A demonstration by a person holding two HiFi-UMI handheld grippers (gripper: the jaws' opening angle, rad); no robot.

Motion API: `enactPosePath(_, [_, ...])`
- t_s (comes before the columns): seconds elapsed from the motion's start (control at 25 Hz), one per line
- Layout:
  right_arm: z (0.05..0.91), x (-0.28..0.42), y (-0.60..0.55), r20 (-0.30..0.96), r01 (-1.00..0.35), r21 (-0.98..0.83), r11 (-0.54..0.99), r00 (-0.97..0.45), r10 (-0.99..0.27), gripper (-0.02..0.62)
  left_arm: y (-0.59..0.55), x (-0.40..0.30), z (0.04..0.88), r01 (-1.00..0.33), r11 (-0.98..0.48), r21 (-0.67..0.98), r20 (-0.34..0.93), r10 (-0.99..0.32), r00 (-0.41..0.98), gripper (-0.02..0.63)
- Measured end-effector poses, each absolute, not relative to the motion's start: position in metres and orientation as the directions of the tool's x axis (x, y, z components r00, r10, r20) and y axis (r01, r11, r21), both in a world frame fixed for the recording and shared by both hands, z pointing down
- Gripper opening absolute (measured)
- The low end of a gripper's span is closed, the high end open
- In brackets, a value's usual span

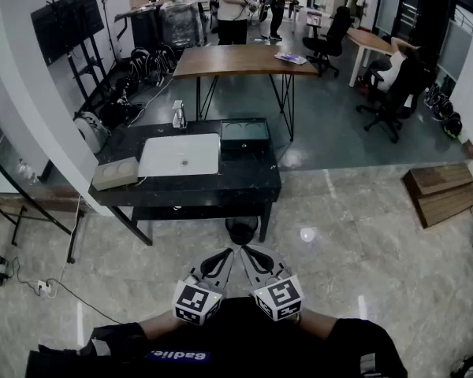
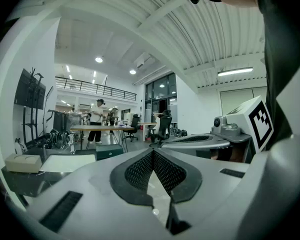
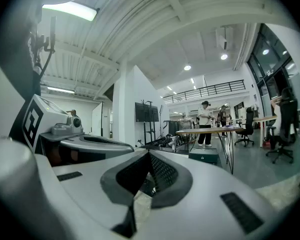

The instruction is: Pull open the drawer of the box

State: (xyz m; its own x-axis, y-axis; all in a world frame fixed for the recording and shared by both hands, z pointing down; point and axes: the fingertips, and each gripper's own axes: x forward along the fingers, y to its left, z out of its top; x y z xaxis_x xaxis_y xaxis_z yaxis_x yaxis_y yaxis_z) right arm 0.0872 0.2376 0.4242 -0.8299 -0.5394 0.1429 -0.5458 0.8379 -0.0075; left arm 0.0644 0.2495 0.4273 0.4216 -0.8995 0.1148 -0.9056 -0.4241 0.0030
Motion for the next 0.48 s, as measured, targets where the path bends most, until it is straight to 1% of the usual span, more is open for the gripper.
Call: enactPosePath(0.48, [0.4243, 0.0906, 0.2342, 0.143, -0.549, -0.01, 0.836, -0.828, -0.542, 0.0, 0.2469, 0.0695, 0.4252, -0.904, -0.426, 0.03, 0.12, -0.897, 0.426, 0.002])
